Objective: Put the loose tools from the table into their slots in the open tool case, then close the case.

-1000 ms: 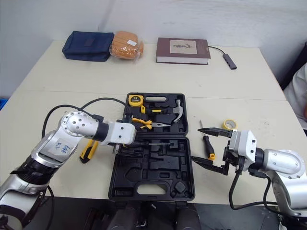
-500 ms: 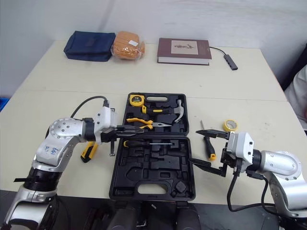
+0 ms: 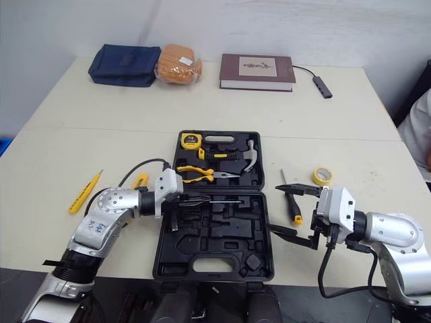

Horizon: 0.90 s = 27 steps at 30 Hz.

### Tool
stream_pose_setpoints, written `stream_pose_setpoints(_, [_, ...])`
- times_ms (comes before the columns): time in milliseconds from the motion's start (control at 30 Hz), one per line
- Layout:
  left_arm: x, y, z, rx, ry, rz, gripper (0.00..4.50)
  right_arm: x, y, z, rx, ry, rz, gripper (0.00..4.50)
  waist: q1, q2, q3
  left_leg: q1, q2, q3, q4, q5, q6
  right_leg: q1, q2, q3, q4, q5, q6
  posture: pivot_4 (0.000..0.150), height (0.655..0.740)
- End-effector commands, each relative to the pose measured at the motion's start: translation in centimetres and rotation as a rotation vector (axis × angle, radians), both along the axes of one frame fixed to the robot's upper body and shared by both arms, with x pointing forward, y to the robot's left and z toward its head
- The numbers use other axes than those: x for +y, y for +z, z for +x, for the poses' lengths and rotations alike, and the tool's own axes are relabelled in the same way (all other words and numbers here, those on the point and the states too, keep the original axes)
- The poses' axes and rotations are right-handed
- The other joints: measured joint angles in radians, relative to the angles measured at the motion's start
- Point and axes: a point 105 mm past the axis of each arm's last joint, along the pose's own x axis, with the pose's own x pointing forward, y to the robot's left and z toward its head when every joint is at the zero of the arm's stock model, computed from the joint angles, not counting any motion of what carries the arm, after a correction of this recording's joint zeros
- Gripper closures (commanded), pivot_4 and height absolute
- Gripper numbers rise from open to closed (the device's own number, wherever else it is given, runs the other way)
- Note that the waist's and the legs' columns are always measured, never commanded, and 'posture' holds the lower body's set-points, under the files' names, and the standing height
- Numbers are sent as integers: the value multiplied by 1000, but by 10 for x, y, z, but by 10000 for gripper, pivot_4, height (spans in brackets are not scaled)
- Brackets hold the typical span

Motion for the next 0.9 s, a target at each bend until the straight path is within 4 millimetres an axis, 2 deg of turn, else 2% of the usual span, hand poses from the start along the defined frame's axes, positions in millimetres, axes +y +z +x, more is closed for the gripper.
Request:
stream_pose_setpoints(33, [3,-7,-1,-3,10,72,43780,-3,6,-2,-38,-4,-14,0,1,0,0,0,0,0,0,0,0,0,0,0,0,0,0,1500,7400])
stream_pose_setpoints(300, [3,-19,-1,43,30,131,43780,-3,7,-2,-52,-8,-10,0,1,0,0,2,0,0,0,-1,-1,3,-2,0,-1,0,0,1500,7400])
stream_pose_setpoints(500, [7,-41,1,126,104,244,43780,-3,5,-2,-51,-14,-17,0,4,1,-1,4,0,-2,0,-2,-2,6,-2,-1,-3,0,0,1500,7400])
stream_pose_setpoints(600, [7,-45,1,158,120,265,43780,-3,5,-2,-51,-16,-18,0,4,4,-3,7,0,-4,0,-6,-6,11,-2,-2,-5,0,0,1500,7400])
stream_pose_setpoints(733, [10,-67,-8,231,104,401,43780,-4,5,-2,-53,-20,-19,0,6,9,-10,9,0,-6,0,-7,-7,14,-1,-2,-7,0,1,1500,7400])
stream_pose_setpoints(900, [11,-73,-12,267,101,424,43780,-4,5,-1,-56,-25,-17,0,4,14,-23,14,1,-6,-1,-9,-7,20,0,-2,-10,0,1,1500,7400])
